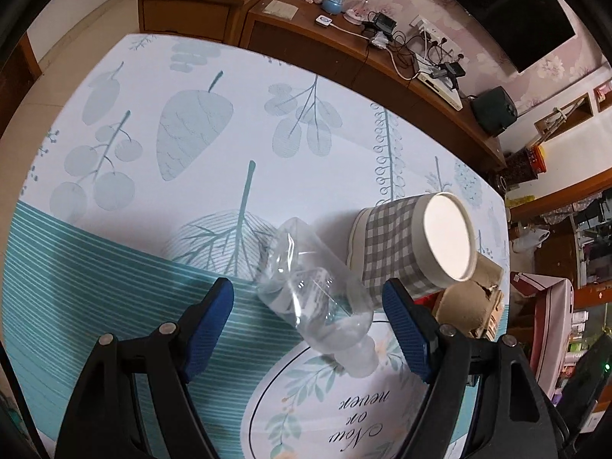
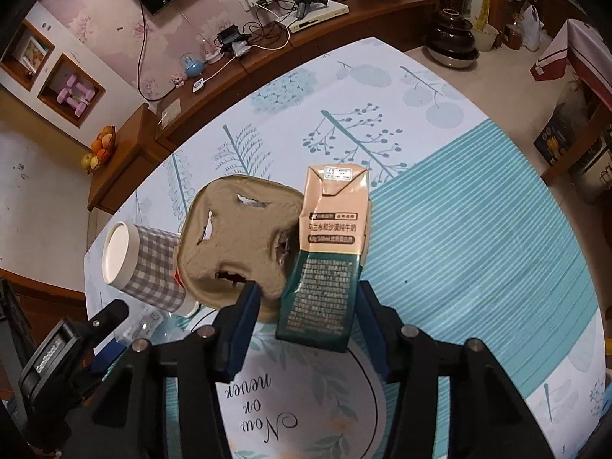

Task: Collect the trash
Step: 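Grasp the beige milk carton with the right tool while the left tool grasps the clear plastic bottle, then carry the milk carton and plastic bottle down over the black trash bin, then open both tools to drop the carton and bottle into the bin, then raise both tools back toward the table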

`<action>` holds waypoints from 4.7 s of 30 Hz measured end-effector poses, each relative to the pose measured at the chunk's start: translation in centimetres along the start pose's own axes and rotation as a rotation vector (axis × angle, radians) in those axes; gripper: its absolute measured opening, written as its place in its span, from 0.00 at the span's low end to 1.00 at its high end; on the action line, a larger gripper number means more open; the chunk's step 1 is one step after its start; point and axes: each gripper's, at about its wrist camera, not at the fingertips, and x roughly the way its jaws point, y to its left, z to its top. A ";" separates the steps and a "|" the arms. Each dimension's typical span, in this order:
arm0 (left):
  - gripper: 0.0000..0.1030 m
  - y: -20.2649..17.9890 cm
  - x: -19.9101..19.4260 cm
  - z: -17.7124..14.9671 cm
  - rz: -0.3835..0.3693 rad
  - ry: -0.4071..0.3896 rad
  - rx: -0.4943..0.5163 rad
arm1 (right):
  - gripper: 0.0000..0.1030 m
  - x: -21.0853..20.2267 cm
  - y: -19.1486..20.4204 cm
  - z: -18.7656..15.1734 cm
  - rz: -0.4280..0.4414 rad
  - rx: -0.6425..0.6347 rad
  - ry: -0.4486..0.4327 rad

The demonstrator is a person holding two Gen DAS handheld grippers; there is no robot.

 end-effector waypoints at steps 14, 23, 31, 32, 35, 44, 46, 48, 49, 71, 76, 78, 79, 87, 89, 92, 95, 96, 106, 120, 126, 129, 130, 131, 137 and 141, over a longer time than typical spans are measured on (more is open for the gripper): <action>0.66 0.0 1.4 -0.8 0.010 0.009 0.036 | 0.37 -0.4 -0.6 -1.2 0.035 0.009 0.009; 0.66 0.5 -0.2 -3.7 0.056 0.054 0.135 | 0.36 -1.4 -1.5 -3.9 0.062 0.029 0.013; 0.65 -0.2 -3.7 -9.5 0.039 0.091 0.242 | 0.36 -3.7 -3.2 -8.6 0.117 0.068 0.030; 0.65 -0.4 -4.2 -10.4 0.037 0.094 0.256 | 0.36 -4.3 -3.6 -9.7 0.131 0.072 0.037; 0.65 -0.9 -6.4 -14.0 0.035 0.086 0.295 | 0.36 -5.7 -4.5 -12.4 0.158 0.068 0.052; 0.65 -1.8 -13.1 -25.2 0.028 0.015 0.328 | 0.36 -12.7 -8.3 -20.8 0.267 -0.009 0.056; 0.65 -1.3 -14.9 -27.8 0.025 -0.002 0.325 | 0.36 -14.6 -9.6 -22.6 0.294 -0.028 0.048; 0.65 -1.2 -16.7 -30.6 0.021 -0.019 0.315 | 0.36 -16.4 -10.6 -24.0 0.319 -0.044 0.038; 0.65 -1.2 -17.6 -31.9 0.020 -0.028 0.311 | 0.36 -17.4 -11.2 -24.7 0.331 -0.054 0.031; 0.65 0.0 -22.9 -50.8 0.074 0.011 0.395 | 0.08 -25.1 -19.9 -39.4 0.445 -0.139 0.104; 0.65 2.0 -18.6 -52.2 0.097 0.082 0.417 | 0.08 -21.4 -21.2 -41.3 0.406 -0.089 0.168; 0.66 3.0 -16.3 -52.8 0.102 0.107 0.431 | 0.08 -19.3 -22.0 -41.9 0.388 -0.052 0.194; 0.66 3.4 -15.2 -53.0 0.106 0.115 0.438 | 0.08 -18.2 -22.4 -42.3 0.380 -0.035 0.204; 0.66 6.3 -5.3 -54.1 0.144 0.147 0.505 | 0.08 -8.0 -25.6 -44.9 0.292 0.087 0.268; 0.64 6.8 -3.2 -54.2 0.149 0.150 0.521 | 0.08 -5.5 -26.1 -45.5 0.277 0.105 0.279; 0.64 7.7 -0.3 -54.4 0.155 0.149 0.543 | 0.08 -2.1 -26.9 -46.2 0.256 0.121 0.291; 0.64 9.0 2.4 -54.9 0.170 0.153 0.566 | 0.08 1.4 -27.6 -46.8 0.247 0.133 0.308; 0.64 9.4 3.3 -55.2 0.178 0.161 0.572 | 0.08 2.3 -27.8 -47.0 0.250 0.137 0.314; 0.75 11.6 7.5 -56.7 0.207 0.204 0.563 | 0.13 8.7 -28.6 -49.0 0.182 0.146 0.331; 0.97 10.0 4.0 -55.3 0.210 0.102 0.564 | 0.28 7.7 -27.3 -49.2 0.152 0.040 0.310; 0.99 8.5 -0.2 -54.0 0.194 0.068 0.553 | 0.37 4.6 -26.1 -47.7 0.159 0.020 0.290; 0.99 7.5 -3.1 -53.3 0.179 0.048 0.548 | 0.38 2.6 -25.3 -47.0 0.172 0.014 0.278; 0.99 7.2 -4.0 -53.1 0.176 0.042 0.546 | 0.38 1.8 -25.1 -46.8 0.176 0.013 0.274; 0.99 6.9 -5.0 -52.8 0.172 0.038 0.540 | 0.38 0.7 -24.7 -46.6 0.181 0.011 0.269; 0.99 5.3 -11.2 -51.5 0.117 0.007 0.491 | 0.39 -5.3 -23.4 -45.1 0.216 -0.008 0.239; 0.99 4.3 -15.9 -50.9 0.088 -0.024 0.462 | 0.42 -9.6 -22.3 -44.2 0.241 -0.039 0.216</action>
